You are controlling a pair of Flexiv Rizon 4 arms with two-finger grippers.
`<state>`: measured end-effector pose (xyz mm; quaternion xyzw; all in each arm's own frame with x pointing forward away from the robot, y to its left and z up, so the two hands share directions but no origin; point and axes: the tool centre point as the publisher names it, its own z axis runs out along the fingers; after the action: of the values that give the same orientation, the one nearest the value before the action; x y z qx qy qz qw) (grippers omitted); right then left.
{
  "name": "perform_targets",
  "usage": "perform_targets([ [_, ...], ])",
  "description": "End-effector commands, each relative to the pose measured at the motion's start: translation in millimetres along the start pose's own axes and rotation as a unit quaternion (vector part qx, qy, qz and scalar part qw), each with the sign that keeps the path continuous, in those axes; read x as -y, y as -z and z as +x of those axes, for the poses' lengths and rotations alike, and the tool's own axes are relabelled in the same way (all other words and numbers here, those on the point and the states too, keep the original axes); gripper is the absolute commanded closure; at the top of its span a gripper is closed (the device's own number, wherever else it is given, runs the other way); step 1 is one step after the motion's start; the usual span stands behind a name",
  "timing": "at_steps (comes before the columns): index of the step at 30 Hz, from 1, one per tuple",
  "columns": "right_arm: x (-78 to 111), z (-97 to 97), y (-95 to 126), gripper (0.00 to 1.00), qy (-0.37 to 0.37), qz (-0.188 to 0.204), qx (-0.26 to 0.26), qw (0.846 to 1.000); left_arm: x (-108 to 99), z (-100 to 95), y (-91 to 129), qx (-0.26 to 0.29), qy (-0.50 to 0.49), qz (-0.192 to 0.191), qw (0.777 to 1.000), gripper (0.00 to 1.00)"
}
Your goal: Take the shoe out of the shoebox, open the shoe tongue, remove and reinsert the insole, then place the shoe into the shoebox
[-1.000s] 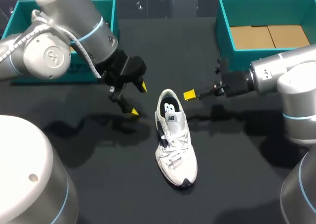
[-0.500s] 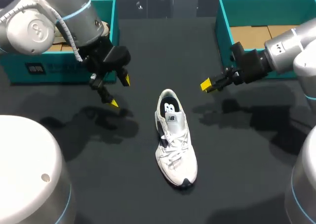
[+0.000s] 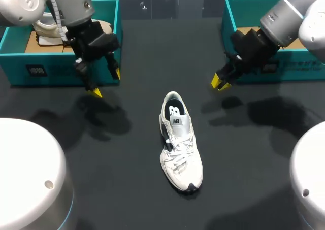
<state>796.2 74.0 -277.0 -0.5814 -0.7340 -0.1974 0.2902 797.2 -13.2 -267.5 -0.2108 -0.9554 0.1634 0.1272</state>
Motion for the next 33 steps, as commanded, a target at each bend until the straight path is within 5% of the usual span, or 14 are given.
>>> perform_targets([
  [1,6.9,22.0,2,1.00,-0.016,0.004,0.116,0.993,-12,1.9,21,-0.025,-0.020,-0.008,0.999,0.00],
  [5,19.9,42.8,-3,1.00,-0.021,-0.046,0.123,0.991,-21,4.1,29,-0.032,-0.032,-0.030,0.999,0.00],
  [17,19.9,42.8,-3,1.00,-0.021,-0.046,0.123,0.991,-21,4.1,29,-0.032,-0.032,-0.030,0.999,0.00],
  [26,1.1,85.9,-74,1.00,-0.059,-0.079,0.147,0.984,-56,-1.5,54,-0.043,-0.085,-0.060,0.994,0.00],
  [33,7.6,93.9,-87,1.00,-0.092,-0.131,0.182,0.970,-70,-5.5,73,-0.041,-0.110,-0.071,0.991,0.00],
])
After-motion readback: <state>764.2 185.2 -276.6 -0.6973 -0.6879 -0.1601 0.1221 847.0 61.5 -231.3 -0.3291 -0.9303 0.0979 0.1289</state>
